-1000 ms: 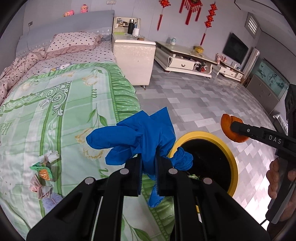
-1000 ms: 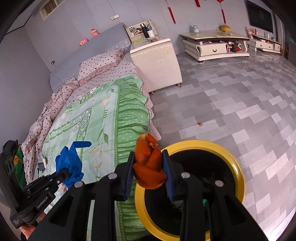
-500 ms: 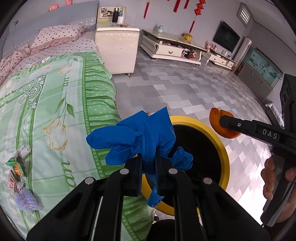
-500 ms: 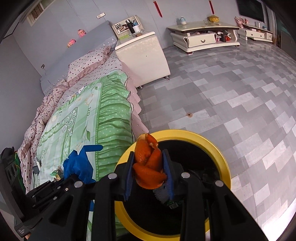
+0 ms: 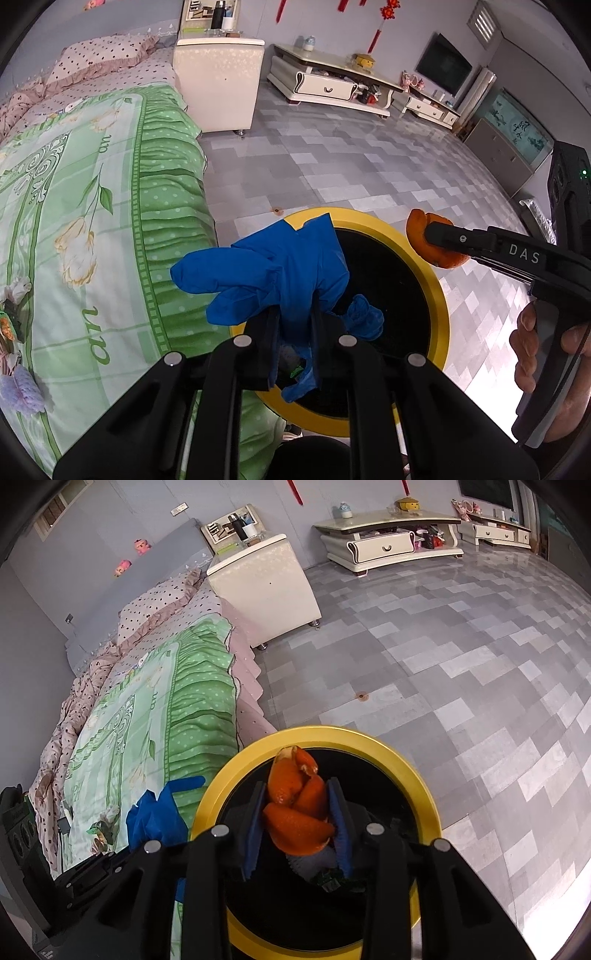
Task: Collect trash
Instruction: 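Open both tools to drop the glove and peel into the bin, then move both tools back over the bed toward the remaining trash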
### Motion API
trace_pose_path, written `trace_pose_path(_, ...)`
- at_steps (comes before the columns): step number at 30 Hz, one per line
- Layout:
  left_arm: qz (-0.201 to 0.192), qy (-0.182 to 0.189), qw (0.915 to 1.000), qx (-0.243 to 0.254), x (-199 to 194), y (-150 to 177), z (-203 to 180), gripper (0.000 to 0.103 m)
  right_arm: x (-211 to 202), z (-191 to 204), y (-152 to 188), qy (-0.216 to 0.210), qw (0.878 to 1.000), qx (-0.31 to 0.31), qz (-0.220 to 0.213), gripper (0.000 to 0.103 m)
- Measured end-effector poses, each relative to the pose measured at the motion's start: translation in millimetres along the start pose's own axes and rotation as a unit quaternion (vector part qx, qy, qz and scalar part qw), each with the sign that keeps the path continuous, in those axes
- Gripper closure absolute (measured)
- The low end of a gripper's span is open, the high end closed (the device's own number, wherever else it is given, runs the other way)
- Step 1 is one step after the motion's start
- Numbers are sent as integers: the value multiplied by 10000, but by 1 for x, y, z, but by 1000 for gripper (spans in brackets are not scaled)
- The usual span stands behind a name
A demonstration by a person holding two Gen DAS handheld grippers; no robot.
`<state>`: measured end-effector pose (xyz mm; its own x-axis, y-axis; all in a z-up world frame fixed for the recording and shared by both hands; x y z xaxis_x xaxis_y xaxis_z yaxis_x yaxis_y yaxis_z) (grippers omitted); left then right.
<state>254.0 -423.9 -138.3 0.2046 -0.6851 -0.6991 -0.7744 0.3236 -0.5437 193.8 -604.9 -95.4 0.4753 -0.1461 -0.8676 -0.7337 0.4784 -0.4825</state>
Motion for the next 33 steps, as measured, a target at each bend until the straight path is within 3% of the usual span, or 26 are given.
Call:
trace_pose_path(5, 3, 58, 9999, -113, -1, 2, 7, 78, 1, -2, 0, 88, 9999, 75, -11, 62)
trace_pose_path(12, -145, 124, 9997, -138, -10, -1, 10, 48, -3, -4, -3, 238, 9996, 109, -61, 51)
trace_pose_path(23, -375, -106, 9991, -184, -46, -1, 41, 38, -21, 18, -4, 102, 9998, -23, -173, 50)
trace_pose_path(33, -646, -626, 9945, -539, -109, 11, 119, 38, -34, 91, 2, -176, 9977, -608, -242, 50)
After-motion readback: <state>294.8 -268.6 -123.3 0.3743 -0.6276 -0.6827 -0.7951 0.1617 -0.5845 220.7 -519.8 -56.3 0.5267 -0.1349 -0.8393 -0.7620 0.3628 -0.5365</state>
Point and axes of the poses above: each gripper's, at about its wrist camera, not at the fingertips, and x roughly the way its jaws point, z to its left, y to its underside, the point moved 9 cm from there along x, roughly the way its jaws point, and after that the axes turned 15 degrees about y, right-handed, at the moved point
